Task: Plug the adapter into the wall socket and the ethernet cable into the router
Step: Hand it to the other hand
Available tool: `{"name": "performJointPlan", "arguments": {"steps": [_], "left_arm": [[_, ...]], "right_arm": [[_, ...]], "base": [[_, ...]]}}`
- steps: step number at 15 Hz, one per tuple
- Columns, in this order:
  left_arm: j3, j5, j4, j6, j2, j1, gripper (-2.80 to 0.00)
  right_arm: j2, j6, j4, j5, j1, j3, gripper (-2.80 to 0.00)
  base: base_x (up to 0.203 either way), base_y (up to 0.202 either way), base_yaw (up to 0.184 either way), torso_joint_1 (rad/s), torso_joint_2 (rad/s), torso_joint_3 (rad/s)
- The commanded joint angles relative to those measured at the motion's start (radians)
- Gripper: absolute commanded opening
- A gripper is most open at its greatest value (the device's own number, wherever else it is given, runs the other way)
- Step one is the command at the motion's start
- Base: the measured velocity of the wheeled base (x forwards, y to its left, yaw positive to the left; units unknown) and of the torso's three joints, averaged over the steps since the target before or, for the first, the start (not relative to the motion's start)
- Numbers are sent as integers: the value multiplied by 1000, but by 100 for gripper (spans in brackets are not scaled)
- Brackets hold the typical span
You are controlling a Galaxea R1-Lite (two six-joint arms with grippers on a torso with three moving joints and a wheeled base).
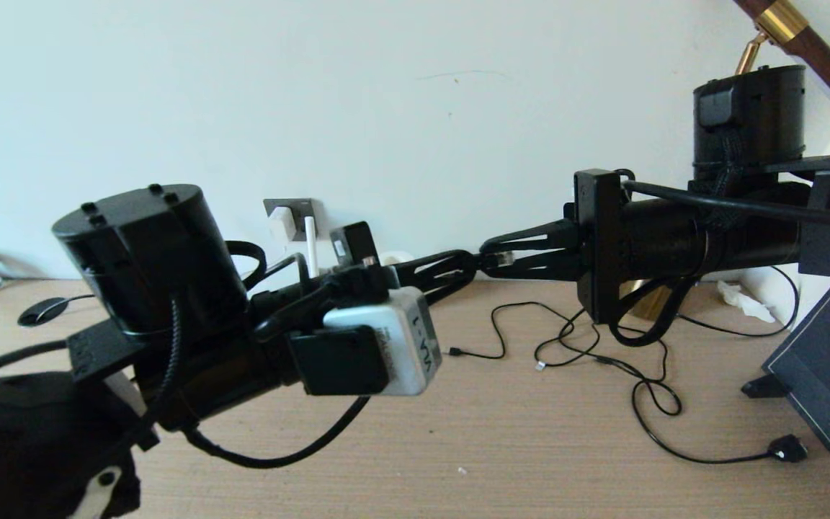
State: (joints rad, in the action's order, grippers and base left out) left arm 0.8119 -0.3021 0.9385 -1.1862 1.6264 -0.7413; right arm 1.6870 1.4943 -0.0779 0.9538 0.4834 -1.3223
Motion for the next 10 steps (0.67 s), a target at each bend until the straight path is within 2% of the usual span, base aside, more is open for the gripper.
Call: {"name": "performJointPlan", "arguments": {"steps": [1,5,6,7,9,10], "left_arm": [[1,-2,6,-6,4,-1,-280],[-2,-2,6,-6,1,-1,-280],[-2,-2,6,-6,1,-1,-280],[-4,-2,6,-6,0,-1,-280],[-19,6,5,5,-12,0,-280],[-45,16,5,39,-29,2,-280]], "right_arm": [[0,9,0,6,3,0,-280],[0,8,0,5,3,0,-280],[0,9,0,3,3,-1,-186],[0,11,1,2,2,0,0],[-3,8,0,-5,-1,1,0],[-16,2,-1,-10,-2,16,0]], "base": [[0,0,0,0,0,0],[0,0,0,0,0,0],[0,0,0,0,0,0],[0,0,0,0,0,0],[0,0,0,0,0,0],[0,0,0,0,0,0]]}}
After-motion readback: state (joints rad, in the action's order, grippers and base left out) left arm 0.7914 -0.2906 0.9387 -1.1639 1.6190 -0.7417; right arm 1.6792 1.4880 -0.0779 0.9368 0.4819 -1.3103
